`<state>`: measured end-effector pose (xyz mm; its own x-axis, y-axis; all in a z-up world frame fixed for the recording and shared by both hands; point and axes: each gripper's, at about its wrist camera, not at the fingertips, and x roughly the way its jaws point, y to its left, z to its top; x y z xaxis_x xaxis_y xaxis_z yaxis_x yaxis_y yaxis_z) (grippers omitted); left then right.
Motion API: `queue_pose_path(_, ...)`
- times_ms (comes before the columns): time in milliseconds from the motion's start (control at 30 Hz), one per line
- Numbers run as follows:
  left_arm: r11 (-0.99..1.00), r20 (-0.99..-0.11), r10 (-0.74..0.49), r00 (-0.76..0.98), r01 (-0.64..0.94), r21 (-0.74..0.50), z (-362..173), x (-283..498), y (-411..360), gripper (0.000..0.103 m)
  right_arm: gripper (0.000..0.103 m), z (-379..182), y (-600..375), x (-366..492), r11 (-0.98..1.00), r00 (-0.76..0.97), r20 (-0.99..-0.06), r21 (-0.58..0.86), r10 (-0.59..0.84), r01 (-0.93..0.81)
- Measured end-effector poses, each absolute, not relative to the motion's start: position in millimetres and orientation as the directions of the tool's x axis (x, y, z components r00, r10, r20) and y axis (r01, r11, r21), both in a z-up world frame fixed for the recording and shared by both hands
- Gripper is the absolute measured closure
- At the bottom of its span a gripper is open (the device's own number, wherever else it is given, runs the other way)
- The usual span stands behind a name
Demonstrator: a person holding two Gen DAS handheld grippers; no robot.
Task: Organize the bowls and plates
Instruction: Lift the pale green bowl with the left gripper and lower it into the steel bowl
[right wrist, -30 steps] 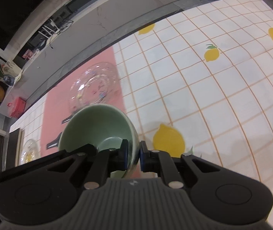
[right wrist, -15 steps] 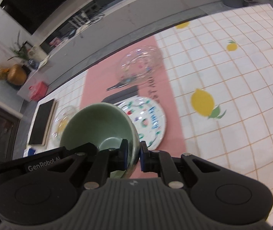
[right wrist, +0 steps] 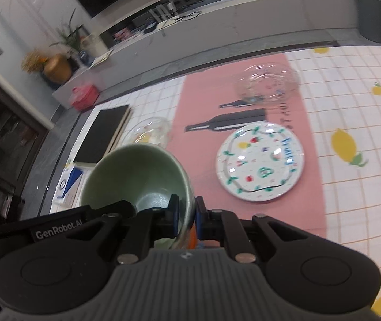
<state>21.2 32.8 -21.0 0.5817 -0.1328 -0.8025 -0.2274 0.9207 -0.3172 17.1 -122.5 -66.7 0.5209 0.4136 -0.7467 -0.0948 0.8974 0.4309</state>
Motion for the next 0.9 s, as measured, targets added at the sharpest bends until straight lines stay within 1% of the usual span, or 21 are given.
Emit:
queue_pose_path(100, 0.915, -0.809, -0.118, 0.576, -0.253, -0.313, -24.2, 17.1, 47.5, 0.092, 0.093, -72.0, -107.3, 20.0, 0.890, 0.487, -0.755, 0.441, 0.438, -0.118)
queue_pose_path(267, 0.901, -0.831, -0.128, 0.542, -0.287, -0.326, -39.1, 13.3, 67.4, 0.091, 0.093, -85.7, -89.2, 25.7, 0.893, 0.428, -0.787, 0.427, 0.444, -0.142)
queue_pose_path(600, 0.892, -0.872, -0.171, 0.458, -0.304, -0.335, -74.3, 22.0, 76.1, 0.091, 0.094, -114.5, -81.2, 38.7, 0.911, 0.354, -0.840, 0.395, 0.410, -0.117)
queue_pose_path(900, 0.916, -0.898, -0.151, 0.413, -0.283, -0.284, -86.3, 33.4, 76.3, 0.091, 0.095, -126.1, -70.3, 51.2, 0.921, 0.327, -0.861, 0.362, 0.390, -0.144)
